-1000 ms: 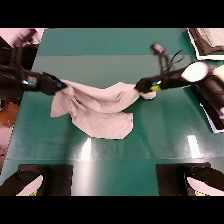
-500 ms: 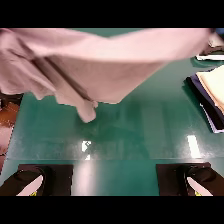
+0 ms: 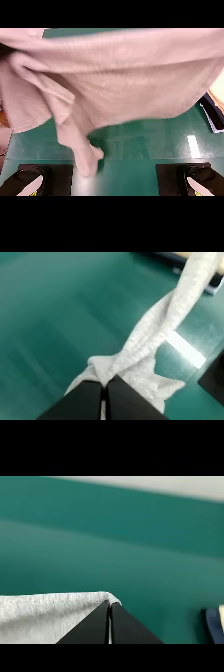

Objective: Fold the shirts.

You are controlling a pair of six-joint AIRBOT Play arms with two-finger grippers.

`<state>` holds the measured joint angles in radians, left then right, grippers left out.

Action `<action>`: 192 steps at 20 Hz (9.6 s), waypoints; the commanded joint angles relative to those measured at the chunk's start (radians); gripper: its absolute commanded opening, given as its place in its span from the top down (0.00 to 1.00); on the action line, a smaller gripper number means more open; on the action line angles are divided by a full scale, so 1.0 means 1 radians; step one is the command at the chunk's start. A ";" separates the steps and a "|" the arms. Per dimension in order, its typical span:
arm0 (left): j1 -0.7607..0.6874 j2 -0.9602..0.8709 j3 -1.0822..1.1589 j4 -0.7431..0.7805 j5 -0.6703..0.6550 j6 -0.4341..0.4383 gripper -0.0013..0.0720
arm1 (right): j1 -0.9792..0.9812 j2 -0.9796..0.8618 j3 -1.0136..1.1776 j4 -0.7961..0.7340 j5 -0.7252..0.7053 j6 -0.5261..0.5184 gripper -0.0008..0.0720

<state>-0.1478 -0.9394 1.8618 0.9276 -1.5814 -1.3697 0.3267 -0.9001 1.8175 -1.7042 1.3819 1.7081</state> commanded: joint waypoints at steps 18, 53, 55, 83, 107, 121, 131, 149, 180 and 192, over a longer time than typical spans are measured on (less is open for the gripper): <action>0.090 -0.655 -0.149 0.085 0.248 0.113 0.35 | -0.571 -0.687 -0.097 0.808 -0.055 -0.154 0.46; 0.277 -0.291 -1.217 -0.195 0.408 0.217 0.95 | -0.562 -0.534 -0.246 0.809 0.200 -0.341 0.46; 0.277 -0.291 -1.147 -0.195 0.369 0.214 0.95 | -0.614 -0.492 -0.417 0.774 0.192 -0.370 0.46; 0.277 -0.212 -0.907 -0.197 0.389 0.134 0.96 | -0.682 -0.437 -0.921 0.754 -0.121 -0.566 0.97; 0.277 0.068 0.133 -0.089 0.223 -0.071 0.95 | -1.064 0.071 0.117 0.864 -0.009 -0.269 0.97; 0.277 -0.575 -0.223 -0.090 0.238 0.095 0.95 | -0.545 -0.657 -0.187 0.341 0.045 -0.132 0.97; 0.277 -0.735 -0.223 -0.108 0.681 0.203 0.95 | -0.454 -0.779 -0.184 0.340 -0.500 -0.092 0.97; 0.277 -0.735 -0.228 0.299 0.209 0.157 0.95 | -0.283 -0.797 -0.185 0.150 -0.108 -0.074 0.97; 0.277 0.071 -1.430 0.035 0.534 -0.254 0.30 | -0.287 -0.706 -0.185 0.300 0.061 -0.183 0.59; 0.276 0.071 -1.518 -0.071 0.644 -0.254 0.30 | -0.287 -0.706 -0.185 0.299 0.064 -0.192 0.59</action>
<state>0.1287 -0.8677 0.3534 0.8768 -0.9794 -1.6253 0.0387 -1.6073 1.6321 -1.4052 1.4418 1.5227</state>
